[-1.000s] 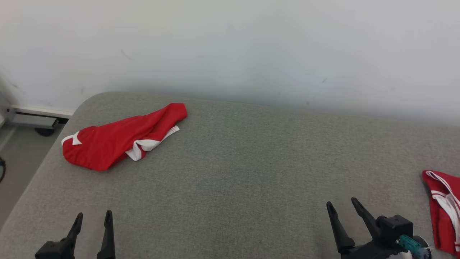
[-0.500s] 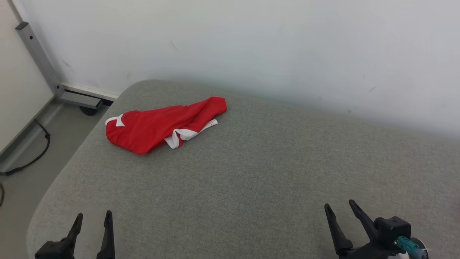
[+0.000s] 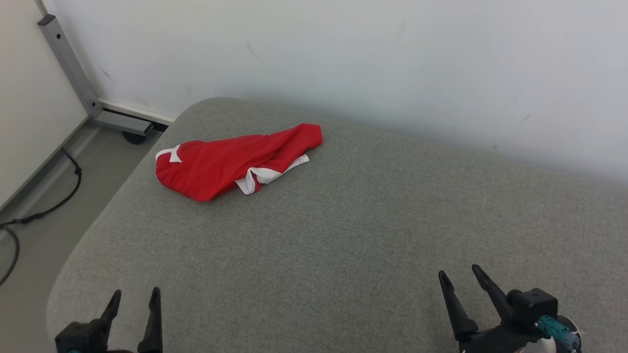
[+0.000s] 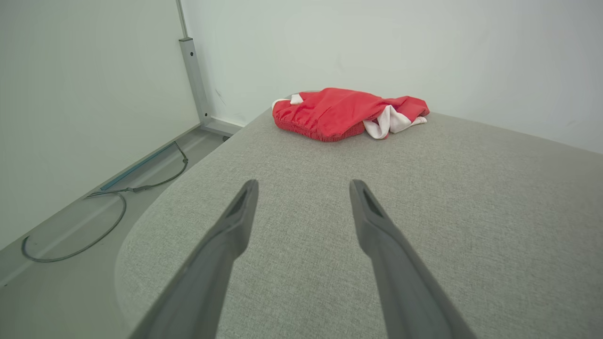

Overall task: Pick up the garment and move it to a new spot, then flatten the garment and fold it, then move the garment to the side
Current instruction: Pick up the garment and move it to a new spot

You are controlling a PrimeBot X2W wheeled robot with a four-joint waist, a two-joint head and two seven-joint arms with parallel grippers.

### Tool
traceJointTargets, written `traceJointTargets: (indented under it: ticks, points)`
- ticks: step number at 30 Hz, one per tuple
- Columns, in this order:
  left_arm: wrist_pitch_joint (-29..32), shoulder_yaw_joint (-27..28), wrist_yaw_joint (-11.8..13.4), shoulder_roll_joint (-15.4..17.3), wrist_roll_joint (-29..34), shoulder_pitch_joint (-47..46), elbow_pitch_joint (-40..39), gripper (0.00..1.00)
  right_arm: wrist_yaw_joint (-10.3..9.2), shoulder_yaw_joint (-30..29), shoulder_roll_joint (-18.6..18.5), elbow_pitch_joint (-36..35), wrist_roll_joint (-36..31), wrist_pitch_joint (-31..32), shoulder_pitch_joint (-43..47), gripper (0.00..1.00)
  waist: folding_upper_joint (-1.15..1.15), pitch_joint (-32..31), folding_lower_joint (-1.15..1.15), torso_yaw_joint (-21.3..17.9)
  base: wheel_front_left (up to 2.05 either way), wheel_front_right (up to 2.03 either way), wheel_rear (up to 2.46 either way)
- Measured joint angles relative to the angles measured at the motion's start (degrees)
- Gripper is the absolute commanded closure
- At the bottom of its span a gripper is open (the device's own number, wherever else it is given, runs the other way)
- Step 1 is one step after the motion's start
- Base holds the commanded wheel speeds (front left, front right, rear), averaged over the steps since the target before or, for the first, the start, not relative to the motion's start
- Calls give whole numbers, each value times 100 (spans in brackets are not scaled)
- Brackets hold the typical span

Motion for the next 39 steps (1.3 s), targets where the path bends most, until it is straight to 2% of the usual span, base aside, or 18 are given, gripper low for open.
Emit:
traceJointTargets:
  ticks: [6, 7, 8, 13, 18, 29, 34, 39]
  points:
    - [388, -334, -613, 43, 0, -820, 414, 0, 0, -43, 1, -168, -37, 118, -43, 0, 0, 170, 0, 30, 0, 0, 0]
    - [388, -334, -613, 43, 0, -820, 414, 0, 0, -43, 1, -168, -37, 118, -43, 0, 0, 170, 0, 30, 0, 0, 0]
    - [510, -401, -749, 43, -2, -1028, 550, 0, 0, -54, 4, -242, -85, 152, -72, 0, 0, 220, 0, 36, 0, 0, 0]
    - [1105, -600, -1332, -152, -127, -2165, 1220, 0, 0, -171, 3, -719, -330, 365, -247, 0, 0, 551, 0, 63, 0, 0, 0]
    - [1543, -666, -1662, -420, -391, -3244, 1822, 0, 0, -151, -46, -1256, -476, 757, -260, 0, 1, 965, 1, 110, 0, 0, 0]
    - [2199, -926, -1816, -411, -555, -4916, 3085, 0, 0, 43, -499, -2572, -649, 1595, -393, 0, 1, 1976, 2, 41, 0, 0, 0]
    - [2684, -1179, -1758, -255, -352, -5402, 3683, 0, 0, 29, -606, -2927, -655, 1815, -363, 0, 1, 2312, 2, -125, 0, 0, 0]
    - [2995, -1256, -1692, -243, -302, -5710, 4170, 0, 0, 70, -628, -3105, -649, 1902, -295, 0, 1, 2530, 1, -356, 0, 0, 0]
